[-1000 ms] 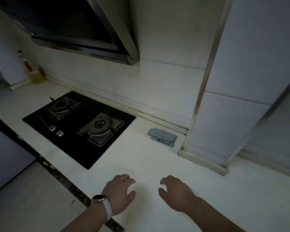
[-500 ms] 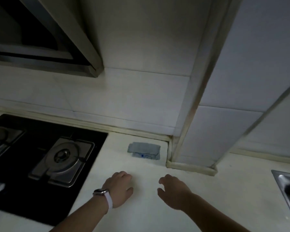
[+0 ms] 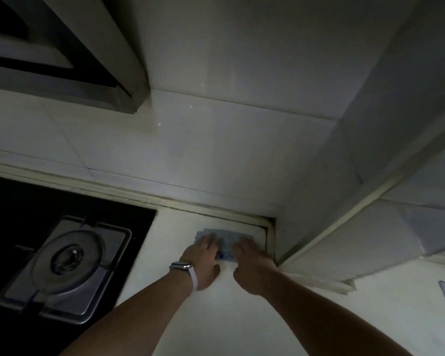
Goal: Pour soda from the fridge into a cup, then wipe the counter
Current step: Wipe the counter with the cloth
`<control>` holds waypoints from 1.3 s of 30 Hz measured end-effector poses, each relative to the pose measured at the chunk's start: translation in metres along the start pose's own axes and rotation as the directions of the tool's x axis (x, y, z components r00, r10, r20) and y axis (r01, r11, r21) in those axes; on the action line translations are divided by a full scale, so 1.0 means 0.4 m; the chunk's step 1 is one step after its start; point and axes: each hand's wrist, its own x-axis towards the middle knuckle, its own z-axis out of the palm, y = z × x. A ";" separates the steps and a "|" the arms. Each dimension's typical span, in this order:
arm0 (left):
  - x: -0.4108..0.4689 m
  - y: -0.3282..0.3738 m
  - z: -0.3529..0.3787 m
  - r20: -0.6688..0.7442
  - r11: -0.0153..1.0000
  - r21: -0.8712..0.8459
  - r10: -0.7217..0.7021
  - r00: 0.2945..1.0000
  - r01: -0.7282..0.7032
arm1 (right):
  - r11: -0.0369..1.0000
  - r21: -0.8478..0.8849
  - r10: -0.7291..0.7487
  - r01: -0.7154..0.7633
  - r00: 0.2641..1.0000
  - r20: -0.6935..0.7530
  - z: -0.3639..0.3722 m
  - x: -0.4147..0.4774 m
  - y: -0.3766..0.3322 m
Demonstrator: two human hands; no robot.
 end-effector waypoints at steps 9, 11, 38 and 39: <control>0.133 -0.066 0.101 0.017 0.999 0.016 0.048 0.999 -0.048 | 0.987 -0.114 -0.117 0.113 0.993 -0.020 0.069 0.140 0.043; 0.131 -0.071 0.118 0.016 0.999 0.009 0.035 0.999 -0.036 | 0.994 -0.063 -0.087 0.087 0.996 0.000 0.086 0.142 0.040; -0.402 0.060 0.278 0.109 0.998 -0.060 -0.007 0.994 0.014 | 0.992 0.104 -0.066 0.068 0.998 -0.024 0.363 -0.363 -0.083; -0.419 0.063 0.283 0.113 0.998 -0.061 -0.008 0.994 0.015 | 0.992 0.105 -0.068 0.071 0.997 -0.031 0.370 -0.379 -0.089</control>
